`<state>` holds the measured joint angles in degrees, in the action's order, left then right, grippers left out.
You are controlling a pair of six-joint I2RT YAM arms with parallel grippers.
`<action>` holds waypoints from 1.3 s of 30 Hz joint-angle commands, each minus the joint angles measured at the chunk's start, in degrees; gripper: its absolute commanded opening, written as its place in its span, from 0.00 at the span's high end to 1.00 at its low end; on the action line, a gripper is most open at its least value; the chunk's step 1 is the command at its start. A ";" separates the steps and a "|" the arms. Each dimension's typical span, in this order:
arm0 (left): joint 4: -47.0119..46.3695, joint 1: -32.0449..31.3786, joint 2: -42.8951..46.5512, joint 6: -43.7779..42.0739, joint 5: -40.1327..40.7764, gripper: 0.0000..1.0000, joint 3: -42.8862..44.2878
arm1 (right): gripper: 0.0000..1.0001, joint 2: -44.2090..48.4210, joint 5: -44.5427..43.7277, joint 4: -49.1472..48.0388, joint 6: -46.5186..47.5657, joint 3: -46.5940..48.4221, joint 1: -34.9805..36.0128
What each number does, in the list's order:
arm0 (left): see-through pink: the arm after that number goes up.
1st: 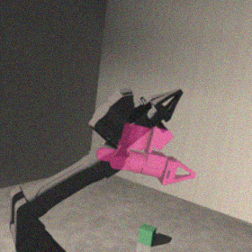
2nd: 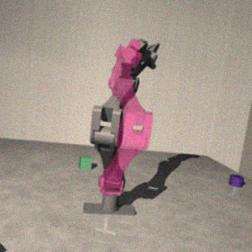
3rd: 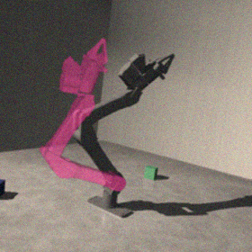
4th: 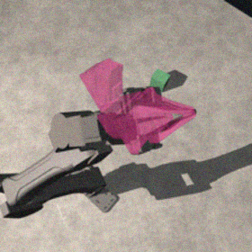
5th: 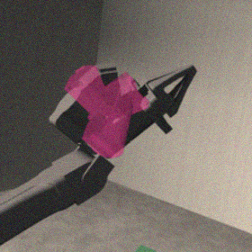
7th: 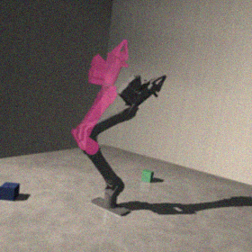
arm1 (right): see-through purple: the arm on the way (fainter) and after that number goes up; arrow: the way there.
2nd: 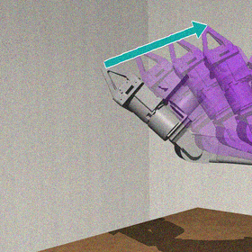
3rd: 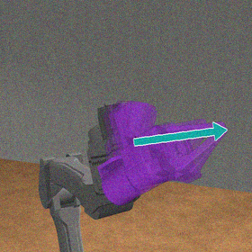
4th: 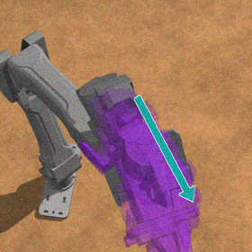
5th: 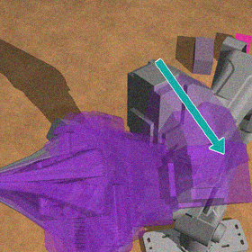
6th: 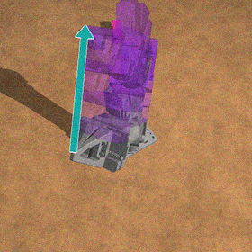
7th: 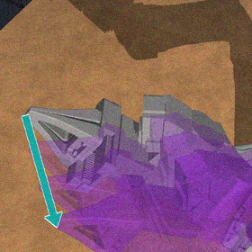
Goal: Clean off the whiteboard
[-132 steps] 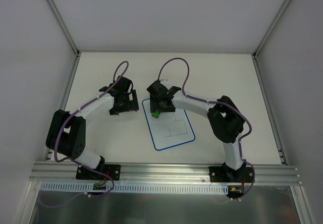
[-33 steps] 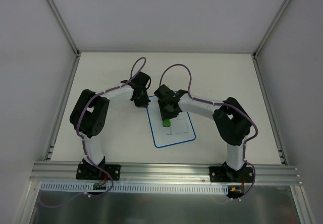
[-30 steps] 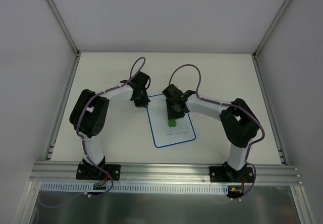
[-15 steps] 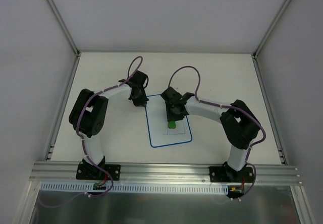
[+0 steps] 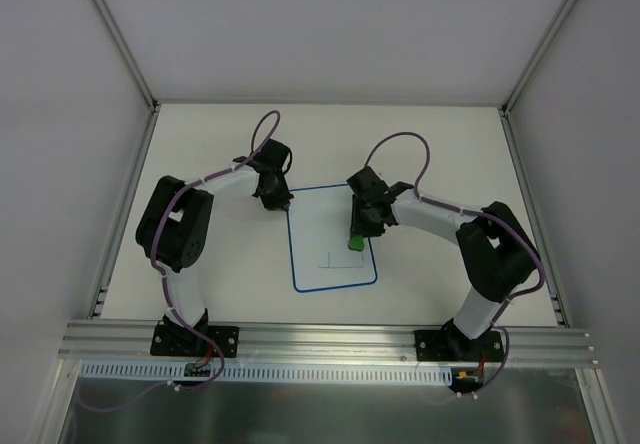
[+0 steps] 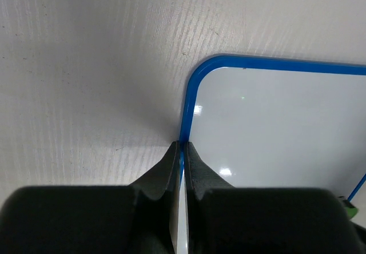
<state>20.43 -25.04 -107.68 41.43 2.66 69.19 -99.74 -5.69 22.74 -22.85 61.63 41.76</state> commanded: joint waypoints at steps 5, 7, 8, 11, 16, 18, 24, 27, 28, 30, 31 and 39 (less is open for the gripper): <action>2.51 2.01 -2.62 0.40 3.67 1.00 2.08 | 1.00 2.18 -1.34 8.90 5.89 -6.25 -4.49; 2.43 1.92 -3.15 0.84 3.50 1.00 2.79 | 1.00 3.06 0.41 9.16 6.50 -7.13 -3.62; 2.51 1.92 -3.24 0.85 3.50 1.00 2.97 | 1.00 3.33 0.94 9.25 6.76 -7.13 -3.18; 2.43 1.92 -3.50 1.72 3.23 1.00 3.85 | 1.00 2.98 4.19 11.79 7.65 -4.94 -1.51; 2.51 1.92 -3.94 2.69 2.71 1.00 4.46 | 1.00 2.01 7.80 13.47 7.56 -4.05 1.83; 2.43 1.92 -4.20 3.04 2.18 1.00 4.55 | 1.00 1.75 9.29 12.68 6.77 -4.93 3.15; 2.34 1.92 -4.73 3.22 1.30 1.00 4.47 | 1.00 -0.88 10.19 6.79 6.94 -2.85 10.26; 2.34 1.92 -4.73 3.83 0.69 1.00 4.03 | 1.00 -3.69 7.82 6.09 7.64 1.72 11.76; 2.25 1.92 -4.56 4.09 0.16 1.00 3.76 | 1.00 -4.23 7.28 5.56 7.65 2.79 12.20; 2.16 1.83 -4.56 4.54 -0.28 1.00 3.15 | 1.00 -5.37 4.65 4.95 7.47 5.17 12.56; 2.08 1.75 -4.56 4.62 -0.63 1.00 2.97 | 1.00 -6.33 3.25 4.33 7.30 7.17 12.91; 1.46 1.48 -4.82 5.07 -0.72 1.00 2.79 | 1.00 -12.40 2.35 3.71 5.80 16.15 14.05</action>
<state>21.28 -23.16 -110.45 44.66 2.09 73.23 -109.01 -1.83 28.12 -16.23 74.54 54.94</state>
